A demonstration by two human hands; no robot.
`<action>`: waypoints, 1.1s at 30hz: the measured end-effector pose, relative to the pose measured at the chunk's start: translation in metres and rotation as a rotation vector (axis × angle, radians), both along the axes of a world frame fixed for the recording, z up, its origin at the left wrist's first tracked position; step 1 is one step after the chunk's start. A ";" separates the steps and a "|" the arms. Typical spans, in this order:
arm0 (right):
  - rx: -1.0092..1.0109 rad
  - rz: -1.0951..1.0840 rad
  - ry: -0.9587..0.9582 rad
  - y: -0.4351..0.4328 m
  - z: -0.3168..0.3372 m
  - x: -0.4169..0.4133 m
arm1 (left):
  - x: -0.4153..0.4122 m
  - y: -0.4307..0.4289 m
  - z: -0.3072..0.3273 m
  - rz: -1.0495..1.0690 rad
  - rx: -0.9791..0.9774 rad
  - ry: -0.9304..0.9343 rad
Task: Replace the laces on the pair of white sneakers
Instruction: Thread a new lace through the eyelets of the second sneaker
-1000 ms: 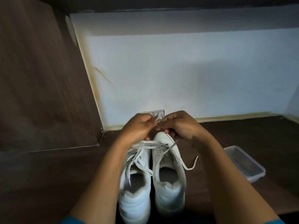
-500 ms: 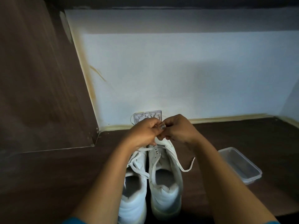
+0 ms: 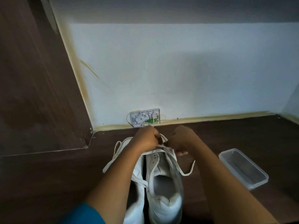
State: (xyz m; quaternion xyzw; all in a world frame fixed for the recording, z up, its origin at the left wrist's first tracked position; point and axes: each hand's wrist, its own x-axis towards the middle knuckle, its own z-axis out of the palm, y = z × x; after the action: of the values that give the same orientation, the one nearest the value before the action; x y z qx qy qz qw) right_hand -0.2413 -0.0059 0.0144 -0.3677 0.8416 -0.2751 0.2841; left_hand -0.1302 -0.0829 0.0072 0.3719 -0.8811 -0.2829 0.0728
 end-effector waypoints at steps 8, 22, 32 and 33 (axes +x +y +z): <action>0.100 0.124 0.290 -0.010 -0.002 0.015 | -0.001 -0.008 -0.021 0.089 0.037 0.165; -0.006 -0.028 0.049 -0.012 -0.022 -0.006 | 0.000 0.006 -0.034 0.039 -0.068 0.367; -0.090 0.013 -0.053 -0.003 -0.017 -0.008 | 0.001 0.001 -0.034 0.088 0.044 0.379; -0.094 0.018 -0.053 -0.003 -0.016 -0.008 | 0.001 0.000 -0.033 0.086 0.066 0.375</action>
State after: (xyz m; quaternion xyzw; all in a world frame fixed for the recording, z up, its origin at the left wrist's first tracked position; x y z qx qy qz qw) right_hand -0.2498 -0.0085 -0.0017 -0.3811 0.8166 -0.3215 0.2909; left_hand -0.1291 -0.0827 -0.0261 0.3523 -0.8256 -0.3728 0.2353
